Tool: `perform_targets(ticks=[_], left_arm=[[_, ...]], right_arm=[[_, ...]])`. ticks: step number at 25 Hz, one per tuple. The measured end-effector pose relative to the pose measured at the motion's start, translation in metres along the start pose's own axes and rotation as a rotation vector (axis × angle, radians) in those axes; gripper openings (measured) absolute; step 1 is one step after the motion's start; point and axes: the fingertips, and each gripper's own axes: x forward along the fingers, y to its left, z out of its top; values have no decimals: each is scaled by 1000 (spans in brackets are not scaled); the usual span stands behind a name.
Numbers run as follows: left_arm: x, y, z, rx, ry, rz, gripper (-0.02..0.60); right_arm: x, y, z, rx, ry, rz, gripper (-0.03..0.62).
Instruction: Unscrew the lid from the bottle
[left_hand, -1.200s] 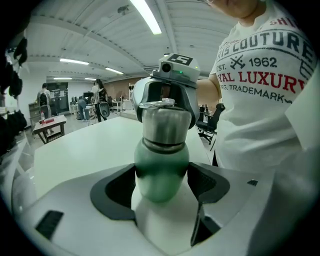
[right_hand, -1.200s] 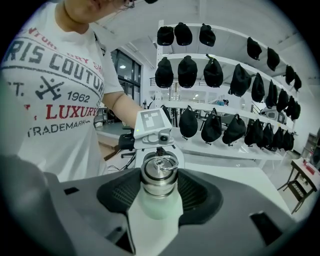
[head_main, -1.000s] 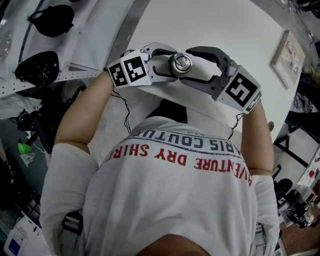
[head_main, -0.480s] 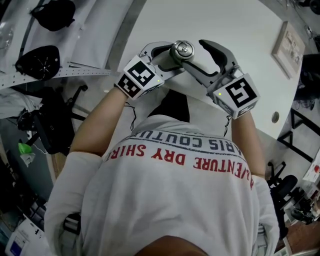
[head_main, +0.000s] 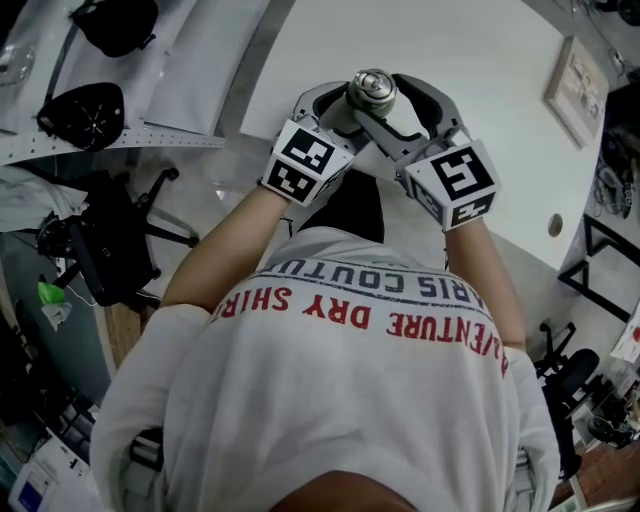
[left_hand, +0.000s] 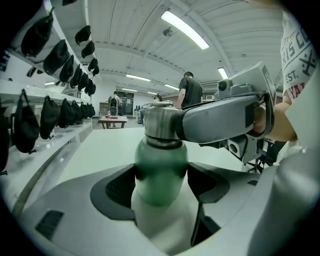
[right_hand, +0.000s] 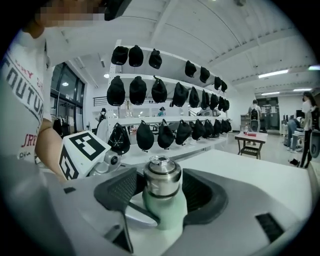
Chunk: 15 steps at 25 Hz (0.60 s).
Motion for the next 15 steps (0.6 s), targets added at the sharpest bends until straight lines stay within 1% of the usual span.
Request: perform_targets(ticks=[4,8,11,15], left_arm=[[0,-2,0,-13,-7,26,342],[1,-2,1,-24,-28,66,342],[1,-1,-1,-33,-27,75,342],[0,0,-1,-29,-7,63,342]], right_arm=[[0,-1,1,12,-13,-34,280],[0,-7,4,22,-39,-74,238],[3,-6,4,19,-42,-72,236],[4,-6,5,1,-35,-54,235]])
